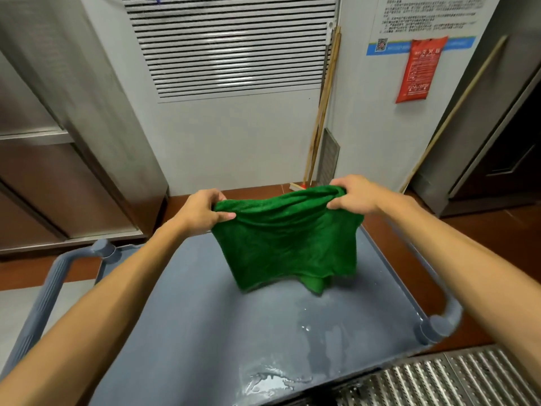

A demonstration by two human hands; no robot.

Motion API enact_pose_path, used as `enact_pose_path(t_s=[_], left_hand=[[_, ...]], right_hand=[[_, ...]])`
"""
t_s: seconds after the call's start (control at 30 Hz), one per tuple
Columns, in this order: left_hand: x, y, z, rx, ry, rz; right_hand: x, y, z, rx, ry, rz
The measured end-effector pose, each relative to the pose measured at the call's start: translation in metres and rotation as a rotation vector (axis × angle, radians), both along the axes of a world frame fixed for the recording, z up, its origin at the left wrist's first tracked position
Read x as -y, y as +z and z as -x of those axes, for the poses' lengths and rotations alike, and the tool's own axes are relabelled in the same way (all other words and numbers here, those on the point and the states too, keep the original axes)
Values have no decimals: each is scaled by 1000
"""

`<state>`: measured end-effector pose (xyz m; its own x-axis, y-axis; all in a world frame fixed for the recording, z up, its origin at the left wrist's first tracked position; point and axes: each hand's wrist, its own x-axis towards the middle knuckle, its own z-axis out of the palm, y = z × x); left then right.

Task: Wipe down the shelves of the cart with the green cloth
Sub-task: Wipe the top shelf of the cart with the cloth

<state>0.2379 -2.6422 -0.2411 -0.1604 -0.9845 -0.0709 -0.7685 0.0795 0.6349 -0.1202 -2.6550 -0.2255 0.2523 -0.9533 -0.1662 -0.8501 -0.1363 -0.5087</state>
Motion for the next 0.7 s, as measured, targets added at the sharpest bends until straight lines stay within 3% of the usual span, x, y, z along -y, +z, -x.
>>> enact_pose_path(t_s=[0.13, 0.43, 0.7], left_hand=[[32, 12, 35, 64, 25, 31], [107, 31, 100, 190, 177, 228], [100, -58, 145, 362, 123, -19]], right_hand=[[44, 12, 28, -125, 14, 141], [141, 17, 80, -148, -44, 339], [132, -81, 99, -478, 180, 116]])
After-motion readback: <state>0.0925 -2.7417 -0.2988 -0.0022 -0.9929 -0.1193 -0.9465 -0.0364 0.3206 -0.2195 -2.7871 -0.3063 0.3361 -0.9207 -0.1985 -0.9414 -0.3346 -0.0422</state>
